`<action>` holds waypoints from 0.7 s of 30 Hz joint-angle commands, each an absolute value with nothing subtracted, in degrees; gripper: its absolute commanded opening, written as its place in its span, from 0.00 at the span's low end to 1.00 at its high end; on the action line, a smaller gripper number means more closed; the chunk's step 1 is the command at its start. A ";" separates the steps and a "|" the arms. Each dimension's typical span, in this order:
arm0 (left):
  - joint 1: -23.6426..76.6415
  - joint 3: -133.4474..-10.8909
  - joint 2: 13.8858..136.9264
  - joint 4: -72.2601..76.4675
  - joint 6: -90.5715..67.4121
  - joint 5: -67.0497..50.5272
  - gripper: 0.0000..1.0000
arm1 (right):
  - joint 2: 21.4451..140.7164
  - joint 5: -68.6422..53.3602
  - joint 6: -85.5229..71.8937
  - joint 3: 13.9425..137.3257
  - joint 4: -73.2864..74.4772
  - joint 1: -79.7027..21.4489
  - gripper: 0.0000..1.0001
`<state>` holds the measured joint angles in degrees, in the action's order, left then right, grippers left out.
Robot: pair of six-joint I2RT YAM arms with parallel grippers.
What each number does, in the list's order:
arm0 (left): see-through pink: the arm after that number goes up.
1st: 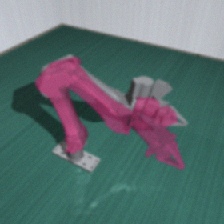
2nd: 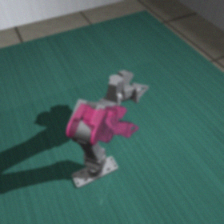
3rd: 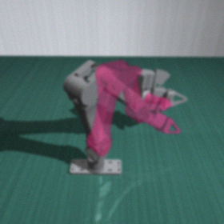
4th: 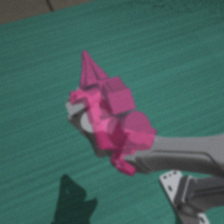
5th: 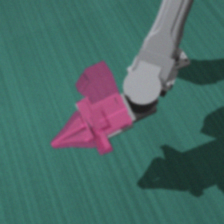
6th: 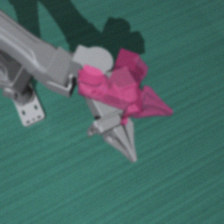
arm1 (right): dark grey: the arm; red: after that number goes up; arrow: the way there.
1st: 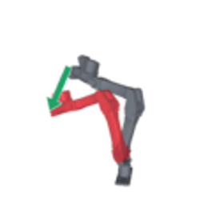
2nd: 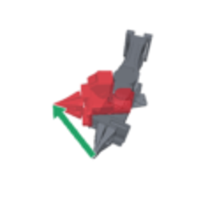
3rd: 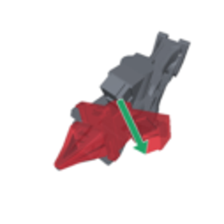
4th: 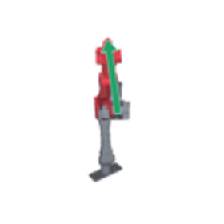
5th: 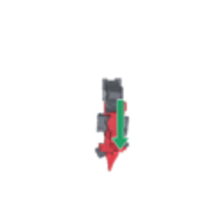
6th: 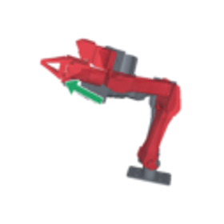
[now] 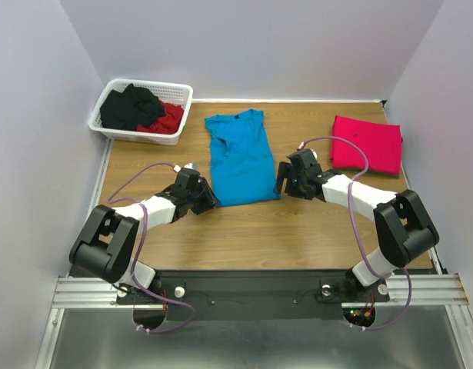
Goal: Fold and stack the t-shirts
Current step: Fold the tshirt
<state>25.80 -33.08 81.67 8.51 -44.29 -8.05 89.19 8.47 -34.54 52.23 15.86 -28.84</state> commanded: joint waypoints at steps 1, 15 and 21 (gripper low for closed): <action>25.93 -35.85 84.98 10.99 -43.07 -9.05 0.42 | 90.61 4.40 -35.77 52.12 10.64 -28.30 0.83; 25.93 -34.98 89.39 13.44 -42.80 -10.19 0.00 | 94.13 -3.34 -38.49 49.66 7.65 -27.95 0.49; 27.33 -30.77 85.79 15.82 -43.24 -11.69 0.00 | 94.66 -3.25 -38.67 48.60 7.30 -27.95 0.28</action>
